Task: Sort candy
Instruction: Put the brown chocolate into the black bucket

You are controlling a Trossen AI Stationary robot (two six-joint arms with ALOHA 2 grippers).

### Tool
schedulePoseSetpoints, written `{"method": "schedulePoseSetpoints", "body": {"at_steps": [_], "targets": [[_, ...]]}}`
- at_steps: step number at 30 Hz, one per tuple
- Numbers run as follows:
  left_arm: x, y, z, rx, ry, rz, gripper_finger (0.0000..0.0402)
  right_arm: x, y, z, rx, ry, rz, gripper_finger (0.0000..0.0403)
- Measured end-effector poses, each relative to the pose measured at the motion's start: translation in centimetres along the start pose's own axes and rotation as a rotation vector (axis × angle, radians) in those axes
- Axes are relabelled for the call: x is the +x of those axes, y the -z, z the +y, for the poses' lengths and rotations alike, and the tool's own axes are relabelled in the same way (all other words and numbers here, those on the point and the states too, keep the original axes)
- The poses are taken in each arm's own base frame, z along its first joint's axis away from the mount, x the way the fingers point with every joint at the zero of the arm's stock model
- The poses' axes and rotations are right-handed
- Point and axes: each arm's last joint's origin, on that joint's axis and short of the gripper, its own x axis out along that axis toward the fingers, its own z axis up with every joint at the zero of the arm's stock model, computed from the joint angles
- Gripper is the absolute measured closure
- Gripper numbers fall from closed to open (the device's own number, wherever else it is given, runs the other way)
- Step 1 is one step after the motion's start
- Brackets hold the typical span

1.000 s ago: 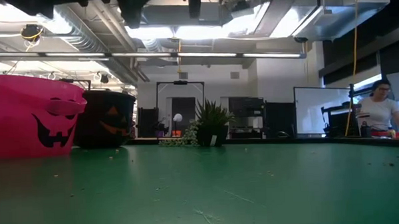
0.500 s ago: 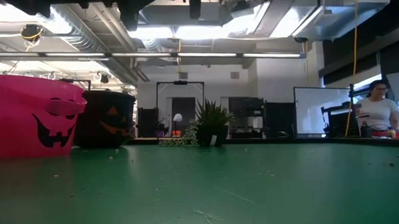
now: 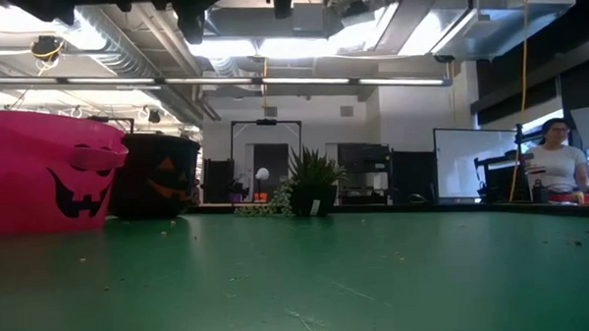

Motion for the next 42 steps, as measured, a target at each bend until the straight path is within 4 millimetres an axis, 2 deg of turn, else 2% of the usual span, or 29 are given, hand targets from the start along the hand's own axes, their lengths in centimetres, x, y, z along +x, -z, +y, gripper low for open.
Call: {"method": "schedulePoseSetpoints", "body": {"at_steps": [4,9,16,22,25,31,35,42], "targets": [[-0.5,-0.4,0.4,0.027,-0.018,0.018,0.0292,-0.1,-1.4,0.3,0.002,0.011,0.065,0.0111],[-2.5,-1.6,1.9,0.060,-0.129,0.058,0.0300,-1.1,-3.7,0.6,-0.019,0.055,0.165,0.0110],[-6.5,-2.7,5.0,0.109,-0.476,0.130,0.0307,-3.3,-6.7,1.6,-0.046,0.087,0.198,0.0120],[-9.3,-3.3,7.5,0.117,-0.736,0.152,0.0307,-3.8,-6.5,1.3,-0.048,0.147,0.244,0.0123],[-10.3,-3.1,8.9,0.116,-0.907,0.191,0.0307,-4.0,-6.4,1.3,-0.047,0.159,0.263,0.0123],[-11.7,-2.1,11.0,0.044,-1.082,0.307,0.0307,-4.1,-5.9,1.2,-0.024,0.186,0.307,0.0123],[-12.0,-2.1,11.6,-0.011,-1.028,0.323,0.0282,-4.1,-5.8,1.1,-0.018,0.189,0.319,0.0123],[-12.3,-2.2,12.0,-0.028,-0.996,0.327,0.0200,-4.3,-5.2,1.1,0.011,0.187,0.381,0.0123]]}}
